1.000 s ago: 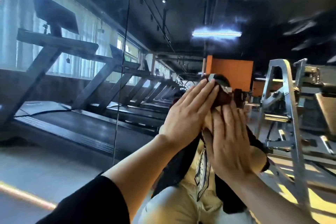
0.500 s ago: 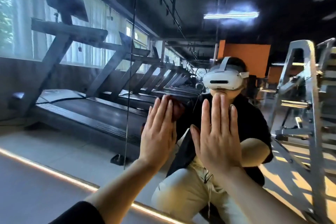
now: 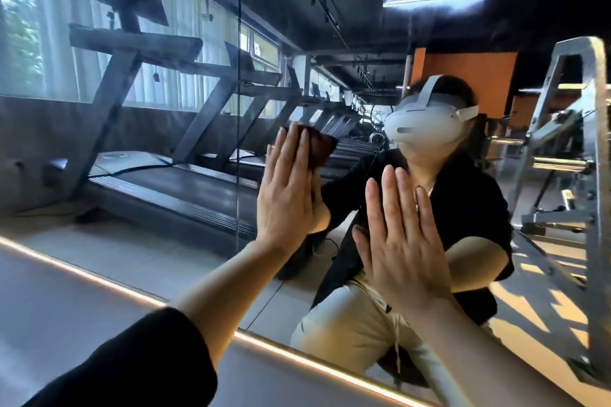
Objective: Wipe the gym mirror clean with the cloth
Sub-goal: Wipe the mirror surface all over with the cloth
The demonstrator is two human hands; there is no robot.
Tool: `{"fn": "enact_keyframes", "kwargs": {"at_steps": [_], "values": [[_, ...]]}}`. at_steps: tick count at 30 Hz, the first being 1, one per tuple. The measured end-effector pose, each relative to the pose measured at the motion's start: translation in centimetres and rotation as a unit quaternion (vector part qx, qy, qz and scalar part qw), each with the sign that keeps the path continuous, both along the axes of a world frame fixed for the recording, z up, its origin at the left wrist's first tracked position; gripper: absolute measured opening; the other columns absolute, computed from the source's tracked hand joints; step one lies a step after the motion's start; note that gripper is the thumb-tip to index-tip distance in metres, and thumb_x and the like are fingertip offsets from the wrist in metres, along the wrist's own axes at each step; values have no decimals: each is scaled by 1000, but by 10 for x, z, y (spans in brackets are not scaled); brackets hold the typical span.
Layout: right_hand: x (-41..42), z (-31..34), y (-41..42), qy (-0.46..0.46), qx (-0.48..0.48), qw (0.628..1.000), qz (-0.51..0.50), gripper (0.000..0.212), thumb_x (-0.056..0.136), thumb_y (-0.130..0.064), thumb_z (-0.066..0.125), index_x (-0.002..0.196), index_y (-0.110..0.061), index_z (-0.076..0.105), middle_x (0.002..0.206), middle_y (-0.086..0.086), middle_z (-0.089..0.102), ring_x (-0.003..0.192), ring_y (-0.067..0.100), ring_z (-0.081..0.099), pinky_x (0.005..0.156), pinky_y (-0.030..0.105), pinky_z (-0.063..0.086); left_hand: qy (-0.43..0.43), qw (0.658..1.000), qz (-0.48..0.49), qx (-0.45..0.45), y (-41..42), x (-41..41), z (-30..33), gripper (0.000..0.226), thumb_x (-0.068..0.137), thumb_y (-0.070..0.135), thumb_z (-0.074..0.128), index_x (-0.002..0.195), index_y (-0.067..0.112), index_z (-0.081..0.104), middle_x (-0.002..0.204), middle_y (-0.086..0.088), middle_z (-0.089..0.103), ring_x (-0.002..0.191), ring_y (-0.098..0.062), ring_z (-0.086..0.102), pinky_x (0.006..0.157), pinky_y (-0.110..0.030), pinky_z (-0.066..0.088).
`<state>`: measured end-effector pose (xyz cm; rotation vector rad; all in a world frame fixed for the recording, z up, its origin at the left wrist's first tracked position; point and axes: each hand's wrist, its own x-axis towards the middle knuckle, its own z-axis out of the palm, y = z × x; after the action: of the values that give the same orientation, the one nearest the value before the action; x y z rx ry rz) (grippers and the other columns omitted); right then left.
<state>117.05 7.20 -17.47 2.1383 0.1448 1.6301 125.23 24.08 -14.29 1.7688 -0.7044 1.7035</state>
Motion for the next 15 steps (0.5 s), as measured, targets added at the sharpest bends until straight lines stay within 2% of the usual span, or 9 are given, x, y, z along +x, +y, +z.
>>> {"fn": "enact_keyframes", "kwargs": {"at_steps": [2,4,7,8,10,12,15], "values": [[0,0,0,0,0,1000,4,68,107,-40,29,157,3,14,164,26,6,154,37,7,126,50,8,4,999,-5,51,4,-2,-60,50,104,17,44,150,0,35,159,-15,31,150,-31,26,121,-48,27],[1,-3,0,0,-2,1000,8,67,108,-39,29,157,3,14,164,26,7,154,38,7,125,50,9,28,998,10,54,13,-1,-130,50,107,18,41,152,3,26,161,-11,25,153,-25,17,122,-45,24],[2,-8,-1,-8,-2,1000,5,66,108,-39,28,157,2,16,164,26,9,154,38,9,125,50,10,129,991,41,-21,21,-4,-217,79,94,-2,57,158,9,12,168,-3,8,154,-25,11,122,-41,19],[3,-9,0,-9,-2,1000,2,66,108,-39,28,157,2,16,164,26,10,154,38,9,125,50,10,146,987,44,-46,19,-3,-231,77,95,0,53,158,8,11,168,-1,6,154,-28,12,121,-44,21],[3,-10,0,-8,-2,1000,-4,67,107,-40,27,158,1,15,164,25,10,154,37,8,125,50,9,175,980,28,-90,13,-6,-233,73,97,6,45,159,9,7,168,1,4,153,-32,12,121,-46,19],[3,-10,0,-2,3,1000,-3,67,107,-41,27,158,1,14,164,25,10,154,38,8,125,50,10,194,974,8,-115,10,-8,-213,65,104,16,36,160,13,4,168,3,1,154,-32,9,124,-42,13],[3,-12,-1,2,5,1000,3,67,108,-41,28,158,1,15,164,26,9,153,39,9,125,52,12,172,973,-4,-156,8,-6,-162,55,110,33,18,157,5,14,166,-9,12,153,-29,10,123,-43,15]]}}
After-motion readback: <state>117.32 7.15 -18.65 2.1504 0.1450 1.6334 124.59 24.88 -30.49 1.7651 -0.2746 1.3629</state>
